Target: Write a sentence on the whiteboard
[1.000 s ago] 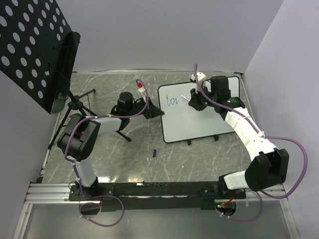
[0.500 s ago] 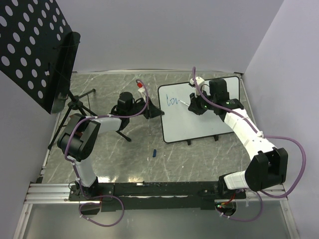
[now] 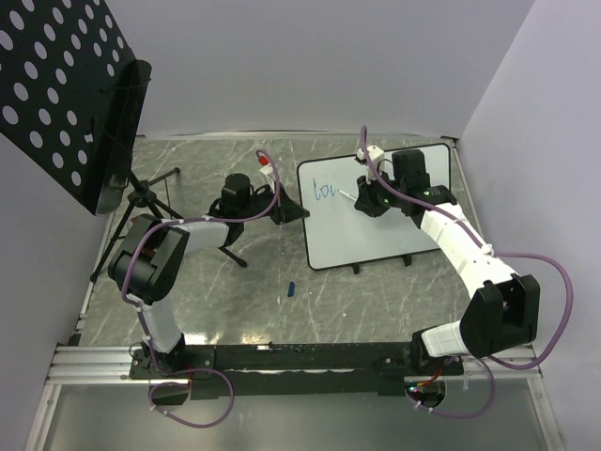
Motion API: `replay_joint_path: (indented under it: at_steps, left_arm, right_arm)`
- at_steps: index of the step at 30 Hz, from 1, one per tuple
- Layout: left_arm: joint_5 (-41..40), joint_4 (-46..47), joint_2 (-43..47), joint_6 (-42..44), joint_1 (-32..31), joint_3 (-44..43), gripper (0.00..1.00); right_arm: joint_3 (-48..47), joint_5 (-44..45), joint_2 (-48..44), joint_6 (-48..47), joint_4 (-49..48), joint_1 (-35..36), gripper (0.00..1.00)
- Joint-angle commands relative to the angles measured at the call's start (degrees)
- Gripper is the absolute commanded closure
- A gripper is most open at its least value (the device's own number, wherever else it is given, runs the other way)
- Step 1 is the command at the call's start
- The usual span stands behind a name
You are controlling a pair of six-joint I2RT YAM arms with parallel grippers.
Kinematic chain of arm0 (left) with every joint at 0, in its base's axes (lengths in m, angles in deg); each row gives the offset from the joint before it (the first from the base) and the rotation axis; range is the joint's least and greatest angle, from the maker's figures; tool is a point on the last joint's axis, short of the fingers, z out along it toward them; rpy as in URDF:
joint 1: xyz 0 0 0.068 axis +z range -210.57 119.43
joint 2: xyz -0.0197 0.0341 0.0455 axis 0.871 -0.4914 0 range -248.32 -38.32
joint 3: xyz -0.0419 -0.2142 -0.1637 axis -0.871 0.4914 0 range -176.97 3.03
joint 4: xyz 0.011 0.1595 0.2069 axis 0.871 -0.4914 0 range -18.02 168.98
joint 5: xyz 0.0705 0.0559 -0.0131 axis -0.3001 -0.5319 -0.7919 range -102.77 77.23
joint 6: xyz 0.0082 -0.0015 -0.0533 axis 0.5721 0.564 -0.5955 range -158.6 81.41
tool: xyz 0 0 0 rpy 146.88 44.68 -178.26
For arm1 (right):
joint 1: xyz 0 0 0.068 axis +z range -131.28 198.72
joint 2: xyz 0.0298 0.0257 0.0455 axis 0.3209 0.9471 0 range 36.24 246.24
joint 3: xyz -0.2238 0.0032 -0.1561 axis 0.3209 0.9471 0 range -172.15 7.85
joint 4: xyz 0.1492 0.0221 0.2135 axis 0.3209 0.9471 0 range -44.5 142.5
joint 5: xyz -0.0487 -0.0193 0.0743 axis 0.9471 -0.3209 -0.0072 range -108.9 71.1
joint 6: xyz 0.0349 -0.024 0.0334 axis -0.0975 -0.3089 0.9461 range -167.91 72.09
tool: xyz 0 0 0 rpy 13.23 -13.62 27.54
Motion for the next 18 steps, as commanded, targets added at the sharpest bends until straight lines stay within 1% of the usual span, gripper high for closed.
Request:
replay_joint_path:
  at_steps: [1, 10, 18]
  left_arm:
    - [-0.8, 1.8, 1.2, 7.1, -0.8, 0.5, 0.99]
    - [-0.7, 1.6, 1.0, 7.0, -0.9, 0.2, 0.99]
    - [-0.7, 1.3, 0.8, 7.3, -0.9, 0.0, 0.99]
  right_arm:
    - [-0.8, 2.5, 0.4, 0.8, -0.9, -0.2, 1.0]
    - [-1.0, 4.2, -1.0, 1.5, -1.4, -1.4, 1.0]
    - [-2.3, 4.5, -0.4, 1.7, -2.1, -1.7, 1.0]
